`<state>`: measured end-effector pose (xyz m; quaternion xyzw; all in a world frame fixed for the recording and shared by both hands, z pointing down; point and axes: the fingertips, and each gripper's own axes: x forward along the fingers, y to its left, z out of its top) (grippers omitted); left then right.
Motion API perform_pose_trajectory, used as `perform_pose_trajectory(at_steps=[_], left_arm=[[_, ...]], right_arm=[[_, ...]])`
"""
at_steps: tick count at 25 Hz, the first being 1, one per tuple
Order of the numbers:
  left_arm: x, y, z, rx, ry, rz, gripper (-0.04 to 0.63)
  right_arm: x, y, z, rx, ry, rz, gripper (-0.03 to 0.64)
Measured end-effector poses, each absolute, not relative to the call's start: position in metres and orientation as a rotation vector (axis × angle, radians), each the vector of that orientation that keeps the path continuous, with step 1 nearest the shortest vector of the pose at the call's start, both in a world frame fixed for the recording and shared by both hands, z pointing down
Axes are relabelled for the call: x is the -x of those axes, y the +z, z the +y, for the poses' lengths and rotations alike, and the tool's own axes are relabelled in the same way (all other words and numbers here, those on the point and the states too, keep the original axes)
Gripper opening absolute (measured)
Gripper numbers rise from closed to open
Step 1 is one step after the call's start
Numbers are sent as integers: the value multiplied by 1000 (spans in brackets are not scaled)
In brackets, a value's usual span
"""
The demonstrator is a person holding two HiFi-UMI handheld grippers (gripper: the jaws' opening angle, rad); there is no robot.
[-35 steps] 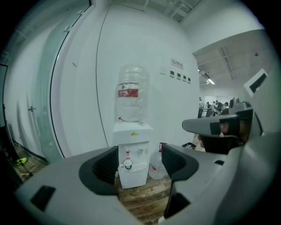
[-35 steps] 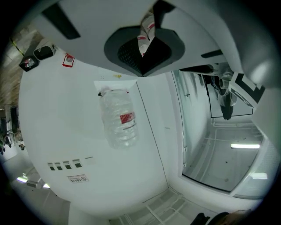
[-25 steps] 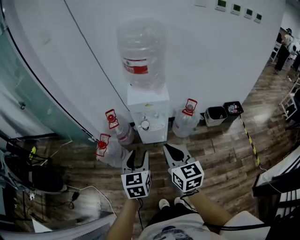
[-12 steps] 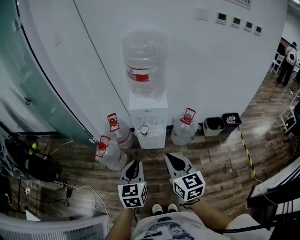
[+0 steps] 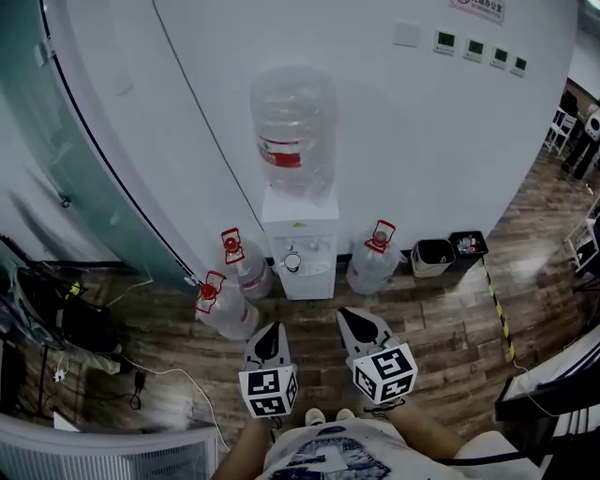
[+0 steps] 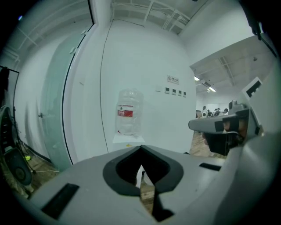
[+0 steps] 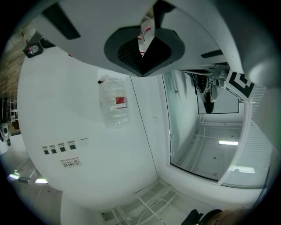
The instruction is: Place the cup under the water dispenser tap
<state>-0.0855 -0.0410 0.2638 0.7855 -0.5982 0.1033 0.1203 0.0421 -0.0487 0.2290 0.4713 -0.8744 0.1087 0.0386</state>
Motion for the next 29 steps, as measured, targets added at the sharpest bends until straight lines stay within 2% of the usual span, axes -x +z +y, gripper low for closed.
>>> perform_pose_trajectory(at_steps=[29], left_arm=[[80,275,-45,-2244,329,-1712,49]], right_arm=[[-52,241,-56,-1439,388,-2678,20]])
